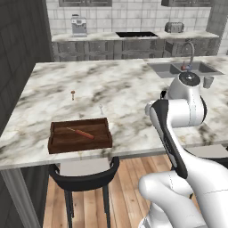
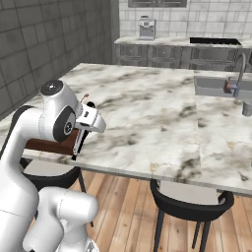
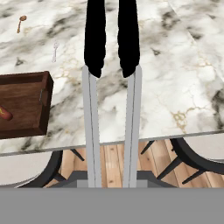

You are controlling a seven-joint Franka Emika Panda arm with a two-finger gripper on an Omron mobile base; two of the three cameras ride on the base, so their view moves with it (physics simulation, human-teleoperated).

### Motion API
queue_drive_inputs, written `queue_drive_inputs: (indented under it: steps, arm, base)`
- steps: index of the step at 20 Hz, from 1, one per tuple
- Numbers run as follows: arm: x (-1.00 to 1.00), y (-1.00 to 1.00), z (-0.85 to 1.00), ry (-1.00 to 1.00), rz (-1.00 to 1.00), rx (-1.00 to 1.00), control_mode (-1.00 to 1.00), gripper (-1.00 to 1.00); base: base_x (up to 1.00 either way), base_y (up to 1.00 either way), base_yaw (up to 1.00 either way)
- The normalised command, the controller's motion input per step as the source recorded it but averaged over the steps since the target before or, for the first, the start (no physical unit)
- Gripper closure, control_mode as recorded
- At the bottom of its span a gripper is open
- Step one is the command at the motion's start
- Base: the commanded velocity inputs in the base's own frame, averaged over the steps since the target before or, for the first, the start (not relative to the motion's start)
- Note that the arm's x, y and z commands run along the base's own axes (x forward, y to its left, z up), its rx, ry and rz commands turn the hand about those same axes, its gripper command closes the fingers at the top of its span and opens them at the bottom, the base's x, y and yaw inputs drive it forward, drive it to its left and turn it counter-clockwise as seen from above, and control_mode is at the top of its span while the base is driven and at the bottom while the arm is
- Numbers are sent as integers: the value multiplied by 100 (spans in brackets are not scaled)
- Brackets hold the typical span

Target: Take the tongs from the drawer on the right and place them on the dining counter next to the tray containing the hot dog.

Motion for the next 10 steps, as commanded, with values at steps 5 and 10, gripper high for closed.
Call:
queue_drive_inputs:
  steps: [5, 10]
  arm:
    - [0, 0, 0, 0, 0, 0, 100, 100]
    - [0, 0, 0, 0, 0, 0, 100, 100]
  base:
    - [30, 40, -24]
    - [10, 35, -14]
